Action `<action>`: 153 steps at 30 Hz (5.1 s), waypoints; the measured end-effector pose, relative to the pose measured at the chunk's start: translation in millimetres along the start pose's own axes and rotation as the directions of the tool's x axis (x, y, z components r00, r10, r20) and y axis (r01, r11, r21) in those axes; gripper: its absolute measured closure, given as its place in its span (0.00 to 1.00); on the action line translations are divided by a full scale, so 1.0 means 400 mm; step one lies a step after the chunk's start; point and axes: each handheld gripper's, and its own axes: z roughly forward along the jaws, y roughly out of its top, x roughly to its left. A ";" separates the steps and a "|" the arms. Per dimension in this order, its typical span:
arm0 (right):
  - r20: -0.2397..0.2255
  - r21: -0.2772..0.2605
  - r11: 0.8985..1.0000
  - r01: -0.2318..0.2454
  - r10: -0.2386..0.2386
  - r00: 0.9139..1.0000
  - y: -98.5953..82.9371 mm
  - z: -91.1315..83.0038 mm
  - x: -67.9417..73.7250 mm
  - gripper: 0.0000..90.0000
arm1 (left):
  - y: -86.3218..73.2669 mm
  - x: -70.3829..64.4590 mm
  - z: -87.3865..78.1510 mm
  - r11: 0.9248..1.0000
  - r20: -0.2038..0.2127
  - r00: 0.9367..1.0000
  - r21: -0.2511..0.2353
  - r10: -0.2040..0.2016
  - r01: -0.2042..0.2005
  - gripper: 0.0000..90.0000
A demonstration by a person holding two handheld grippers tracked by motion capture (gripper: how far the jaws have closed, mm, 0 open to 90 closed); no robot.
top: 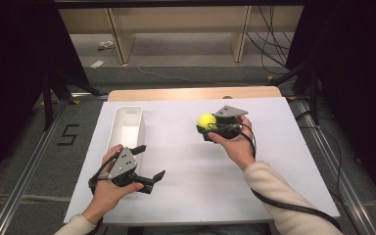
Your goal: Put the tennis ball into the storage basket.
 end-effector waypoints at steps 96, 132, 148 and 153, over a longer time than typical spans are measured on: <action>-0.091 -0.016 1.000 0.022 -0.023 0.996 0.020 0.011 0.075 0.30 | 0.002 -0.002 0.000 1.000 0.005 1.000 -0.001 0.000 0.000 0.00; -0.119 -0.017 1.000 0.025 -0.027 0.992 0.023 0.016 0.101 0.30 | 0.004 -0.002 -0.001 1.000 0.004 1.000 0.000 0.003 -0.003 0.00; -0.131 -0.020 1.000 0.023 -0.025 0.991 0.032 0.018 0.110 0.30 | 0.004 -0.002 -0.001 1.000 0.002 1.000 0.000 0.002 -0.002 0.00; -0.134 -0.020 0.999 0.027 -0.030 0.991 0.033 0.022 0.114 0.30 | 0.004 -0.002 -0.002 1.000 0.001 1.000 -0.002 0.001 -0.001 0.00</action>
